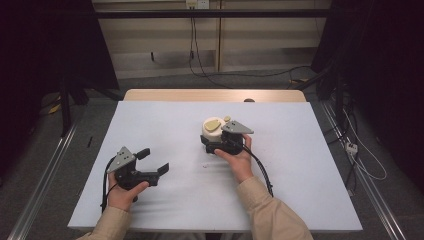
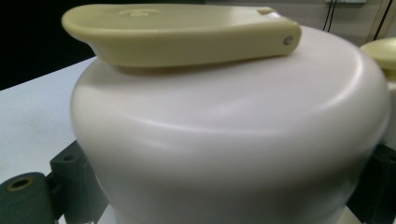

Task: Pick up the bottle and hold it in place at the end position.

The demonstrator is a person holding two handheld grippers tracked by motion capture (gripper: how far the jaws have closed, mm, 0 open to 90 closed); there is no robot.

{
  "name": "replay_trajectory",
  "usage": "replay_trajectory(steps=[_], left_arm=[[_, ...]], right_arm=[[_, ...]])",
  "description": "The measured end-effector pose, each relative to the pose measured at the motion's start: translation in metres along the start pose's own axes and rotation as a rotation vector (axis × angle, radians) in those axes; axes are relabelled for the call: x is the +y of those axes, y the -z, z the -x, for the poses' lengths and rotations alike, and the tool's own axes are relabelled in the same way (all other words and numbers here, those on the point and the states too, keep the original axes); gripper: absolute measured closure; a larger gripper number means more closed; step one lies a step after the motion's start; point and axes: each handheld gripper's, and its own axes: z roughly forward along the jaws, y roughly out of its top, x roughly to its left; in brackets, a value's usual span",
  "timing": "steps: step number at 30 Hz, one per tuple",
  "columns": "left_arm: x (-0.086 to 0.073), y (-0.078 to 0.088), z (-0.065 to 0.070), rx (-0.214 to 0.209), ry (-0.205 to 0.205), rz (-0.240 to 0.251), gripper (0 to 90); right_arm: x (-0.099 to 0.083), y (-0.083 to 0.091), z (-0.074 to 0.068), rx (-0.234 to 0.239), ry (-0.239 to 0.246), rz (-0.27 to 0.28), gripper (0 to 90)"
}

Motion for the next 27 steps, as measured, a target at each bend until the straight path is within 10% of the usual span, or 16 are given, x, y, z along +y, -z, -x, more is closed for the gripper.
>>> replay_trajectory(steps=[27], left_arm=[[0.013,-0.021,0.007,-0.036,0.000,-0.030,5.7]], right_arm=[[0.000,0.000,0.000,0.003,0.000,-0.002,6.5]])
